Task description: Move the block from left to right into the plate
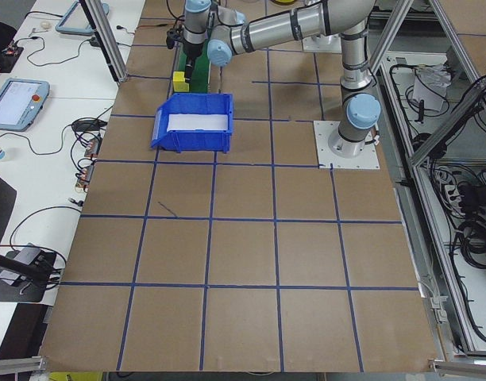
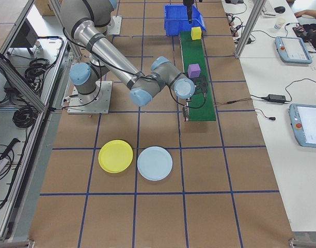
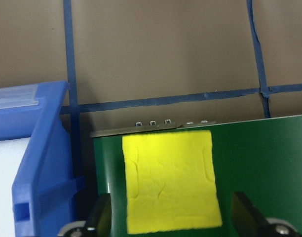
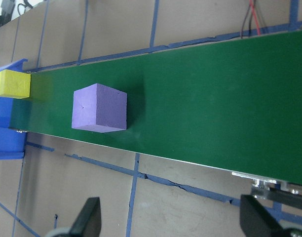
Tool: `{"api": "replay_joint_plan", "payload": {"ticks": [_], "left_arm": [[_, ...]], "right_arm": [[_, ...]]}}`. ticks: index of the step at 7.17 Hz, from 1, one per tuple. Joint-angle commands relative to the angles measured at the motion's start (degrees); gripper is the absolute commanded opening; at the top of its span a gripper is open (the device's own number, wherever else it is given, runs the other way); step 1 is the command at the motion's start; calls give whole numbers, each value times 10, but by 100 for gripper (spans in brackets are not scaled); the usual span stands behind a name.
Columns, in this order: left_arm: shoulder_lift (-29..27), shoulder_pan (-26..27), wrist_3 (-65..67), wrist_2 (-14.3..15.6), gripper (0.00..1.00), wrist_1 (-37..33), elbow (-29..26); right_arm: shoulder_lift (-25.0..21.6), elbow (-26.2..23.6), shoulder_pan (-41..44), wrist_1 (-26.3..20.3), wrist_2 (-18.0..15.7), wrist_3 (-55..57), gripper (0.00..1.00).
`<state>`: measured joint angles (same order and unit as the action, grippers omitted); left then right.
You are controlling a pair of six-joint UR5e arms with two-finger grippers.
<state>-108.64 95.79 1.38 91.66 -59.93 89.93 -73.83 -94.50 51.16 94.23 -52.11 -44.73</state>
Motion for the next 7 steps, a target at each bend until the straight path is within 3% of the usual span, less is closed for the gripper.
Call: {"api": "replay_joint_plan", "payload": {"ticks": [1,2,3,4,7], "left_arm": [[126,-25,-1,19,100,-163,-5],[183,-38,-2,19,100,-232,-6],[227,-46,-2,34,100,-298,-6],[244,-50,-3,60,100,-338,-7],[238,-103,-86,56,100,-357,4]], "right_arm": [[29,8,6,108,-33,210,100],[66,8,10,113,-58,205,100],[73,15,39,119,-76,206,100],[77,25,64,119,-83,213,100],[76,27,83,119,-90,193,100]]}}
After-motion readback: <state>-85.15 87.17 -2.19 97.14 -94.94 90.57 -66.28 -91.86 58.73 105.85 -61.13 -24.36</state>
